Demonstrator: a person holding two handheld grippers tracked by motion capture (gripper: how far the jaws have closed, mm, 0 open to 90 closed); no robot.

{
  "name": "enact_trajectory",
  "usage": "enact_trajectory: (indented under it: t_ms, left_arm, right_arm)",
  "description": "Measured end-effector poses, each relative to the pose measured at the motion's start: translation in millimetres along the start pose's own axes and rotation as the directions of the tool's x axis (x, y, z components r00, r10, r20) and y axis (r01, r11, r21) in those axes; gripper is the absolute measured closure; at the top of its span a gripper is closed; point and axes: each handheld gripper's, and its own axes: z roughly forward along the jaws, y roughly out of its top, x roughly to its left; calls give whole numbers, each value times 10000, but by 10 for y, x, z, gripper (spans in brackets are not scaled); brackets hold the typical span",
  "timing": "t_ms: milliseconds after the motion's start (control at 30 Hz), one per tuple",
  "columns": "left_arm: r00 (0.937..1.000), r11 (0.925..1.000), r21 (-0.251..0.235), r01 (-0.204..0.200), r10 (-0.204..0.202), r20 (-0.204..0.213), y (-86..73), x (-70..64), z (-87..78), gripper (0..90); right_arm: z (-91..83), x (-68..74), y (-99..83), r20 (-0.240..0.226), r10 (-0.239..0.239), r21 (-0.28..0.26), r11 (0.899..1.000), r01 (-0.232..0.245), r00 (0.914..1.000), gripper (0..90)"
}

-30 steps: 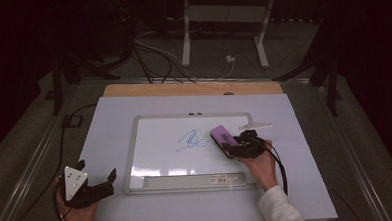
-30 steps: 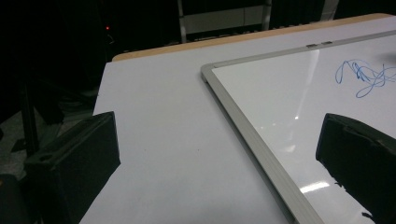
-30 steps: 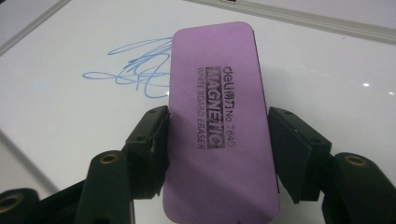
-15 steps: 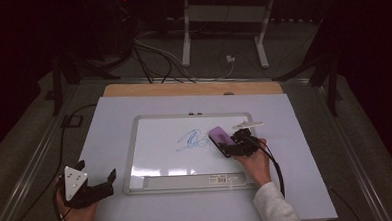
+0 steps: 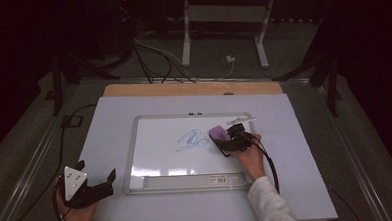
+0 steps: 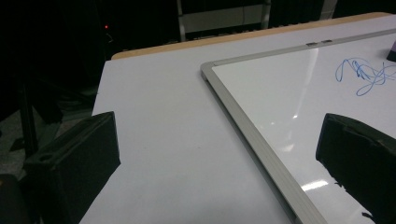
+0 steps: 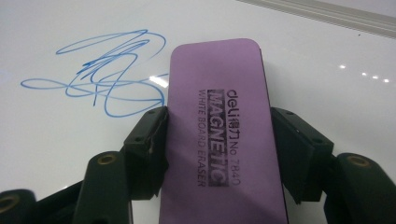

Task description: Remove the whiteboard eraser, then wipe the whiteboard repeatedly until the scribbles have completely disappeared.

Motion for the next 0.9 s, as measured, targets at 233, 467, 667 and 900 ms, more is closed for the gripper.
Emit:
enact_trajectory:
  t_ms: [233,467,667,900]
  left_arm:
    - [10000,10000,49,31,-31,5,-4,4,11,5]
    - [10000,10000,53,59,-59,7,-6,3,13,5]
    - [10000,10000,31,56,-56,4,-2,2,11,5]
    - [10000,10000,-16,86,-86,-1,-1,6,-3,5]
  right_arm:
    - [7,17,9,104,2,28,10000,-2,9999,408]
    - [8,70,1,42,-68,59,10000,68,10000,410]
    - [0,255,-34,-641,-806,224,9964,822,9947,410]
    - [-12,331,-23,-588,-1185,473,9915,1213,9912,411]
